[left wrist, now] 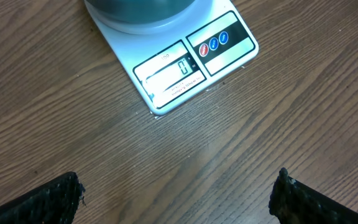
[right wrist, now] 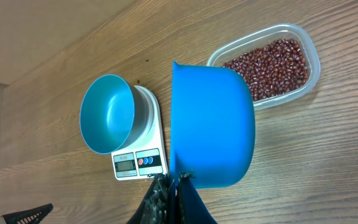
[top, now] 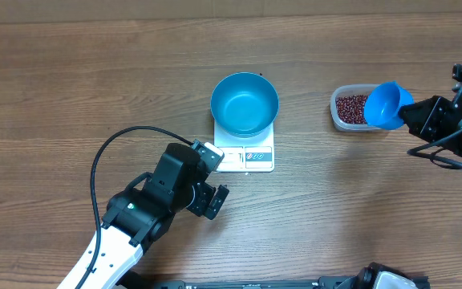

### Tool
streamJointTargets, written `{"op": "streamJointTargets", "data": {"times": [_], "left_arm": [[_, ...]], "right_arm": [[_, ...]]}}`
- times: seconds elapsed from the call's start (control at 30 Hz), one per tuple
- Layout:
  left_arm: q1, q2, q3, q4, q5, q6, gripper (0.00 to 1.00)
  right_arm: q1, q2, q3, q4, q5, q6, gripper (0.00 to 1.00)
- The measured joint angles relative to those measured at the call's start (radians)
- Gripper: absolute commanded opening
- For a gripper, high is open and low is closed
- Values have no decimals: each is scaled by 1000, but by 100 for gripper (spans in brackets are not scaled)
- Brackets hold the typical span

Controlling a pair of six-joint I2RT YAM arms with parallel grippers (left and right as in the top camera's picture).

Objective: Scoop item into bowl and weigh 150g on scale

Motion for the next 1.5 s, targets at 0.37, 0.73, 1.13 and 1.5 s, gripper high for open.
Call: {"op": "streamJointTargets", "data": {"times": [0.37, 0.73, 1.13, 1.5], "left_arm": [[0, 0, 0, 10, -3, 0, 100], [0, 0, 0, 37, -4, 0, 99], [0, 0, 0, 37, -4, 0, 100], [0, 0, 0, 37, -4, 0, 99]], "right_arm": [[0, 0, 0, -4, 0, 0, 4], [0, 0, 0, -4, 0, 0, 4], [0, 1, 0, -3, 0, 0, 4], [0, 137, 6, 21, 40, -36, 4]]}}
